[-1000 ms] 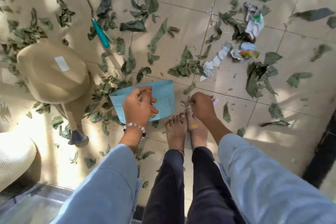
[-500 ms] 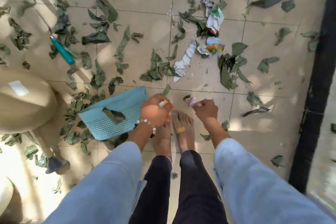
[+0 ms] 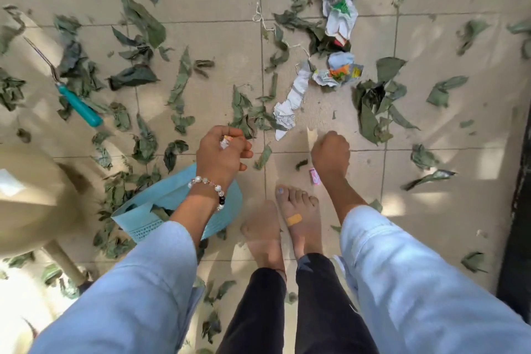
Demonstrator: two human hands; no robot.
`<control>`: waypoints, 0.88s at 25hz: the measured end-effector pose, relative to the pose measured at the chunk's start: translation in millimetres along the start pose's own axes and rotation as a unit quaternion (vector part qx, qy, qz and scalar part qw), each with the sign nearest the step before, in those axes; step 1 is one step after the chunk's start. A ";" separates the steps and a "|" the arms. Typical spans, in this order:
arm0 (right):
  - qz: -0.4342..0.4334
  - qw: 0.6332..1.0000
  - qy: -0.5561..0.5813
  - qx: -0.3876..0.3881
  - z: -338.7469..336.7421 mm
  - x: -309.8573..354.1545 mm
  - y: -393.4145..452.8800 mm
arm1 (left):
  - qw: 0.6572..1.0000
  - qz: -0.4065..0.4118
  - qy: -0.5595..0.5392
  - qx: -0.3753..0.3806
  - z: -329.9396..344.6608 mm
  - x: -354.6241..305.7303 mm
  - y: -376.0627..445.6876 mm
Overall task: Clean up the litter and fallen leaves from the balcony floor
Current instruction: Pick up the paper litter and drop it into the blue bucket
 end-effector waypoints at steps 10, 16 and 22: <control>-0.048 0.987 -0.111 0.106 46.5 -15.2 -22.3 | 0.997 -0.014 -0.054 -0.049 -6.9 4.9 20.2; -0.066 0.991 0.091 -0.066 -9.2 22.8 9.9 | 0.997 -0.030 -0.039 -0.054 -7.0 6.7 19.8; -0.379 0.890 -0.252 0.004 -8.9 88.6 37.8 | 0.999 -0.017 -0.024 -0.042 -3.5 3.2 28.1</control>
Point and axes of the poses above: each hand's wrist, its own y-axis towards the middle knuckle, its own z-axis out of the palm, x = y × z, the point moved 3 cm from there along y, towards the middle knuckle, and after that the axes turned 9 degrees about -y, right-handed, at the moved point
